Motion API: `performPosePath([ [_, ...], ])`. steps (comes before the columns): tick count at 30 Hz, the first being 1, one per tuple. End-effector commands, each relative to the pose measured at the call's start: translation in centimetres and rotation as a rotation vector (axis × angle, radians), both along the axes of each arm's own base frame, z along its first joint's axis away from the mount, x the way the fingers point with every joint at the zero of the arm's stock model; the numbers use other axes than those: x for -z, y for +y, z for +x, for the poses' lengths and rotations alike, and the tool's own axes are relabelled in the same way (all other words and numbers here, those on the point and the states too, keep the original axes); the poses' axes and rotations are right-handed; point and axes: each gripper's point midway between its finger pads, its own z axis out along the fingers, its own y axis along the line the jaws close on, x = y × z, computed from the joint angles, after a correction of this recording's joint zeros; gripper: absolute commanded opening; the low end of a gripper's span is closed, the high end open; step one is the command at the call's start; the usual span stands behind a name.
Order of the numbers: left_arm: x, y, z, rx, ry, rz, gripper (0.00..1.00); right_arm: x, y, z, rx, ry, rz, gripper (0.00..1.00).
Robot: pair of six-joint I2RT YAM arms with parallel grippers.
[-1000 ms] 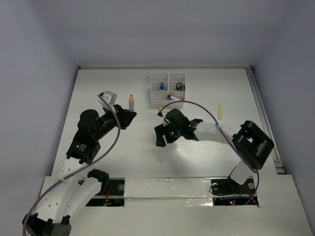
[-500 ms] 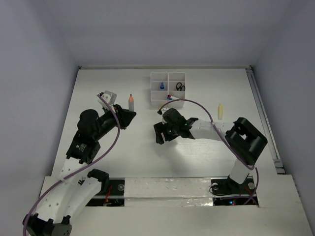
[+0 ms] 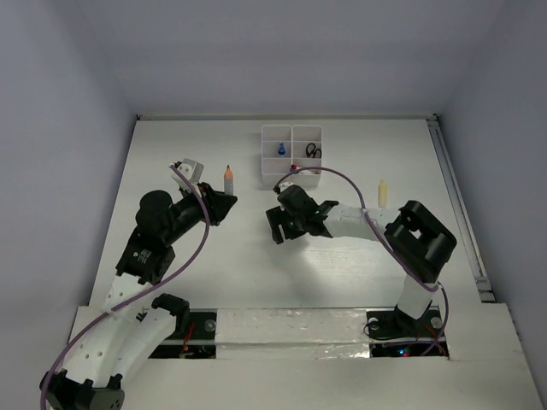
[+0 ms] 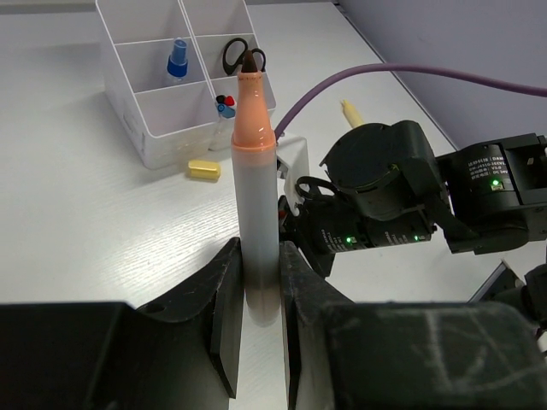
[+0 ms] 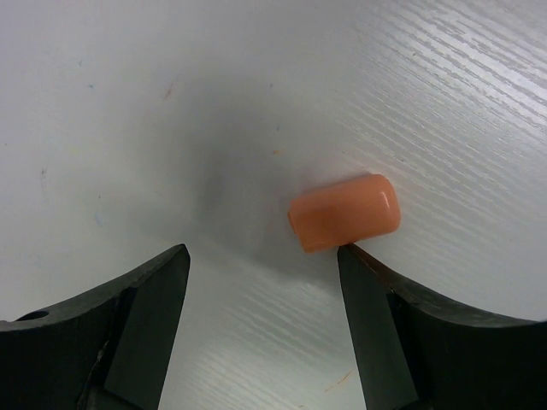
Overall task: Sort the stationery into containers
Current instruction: Close the pen cap on the pen.
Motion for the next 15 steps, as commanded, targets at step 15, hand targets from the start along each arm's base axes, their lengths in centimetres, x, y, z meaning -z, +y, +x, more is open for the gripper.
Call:
performPosePath([
  [15,-1.4,0.0,0.1,0.011,-0.054,-0.027,0.00,1.4,-1.4,3.4,0.087,-0.054,-0.179,0.65],
])
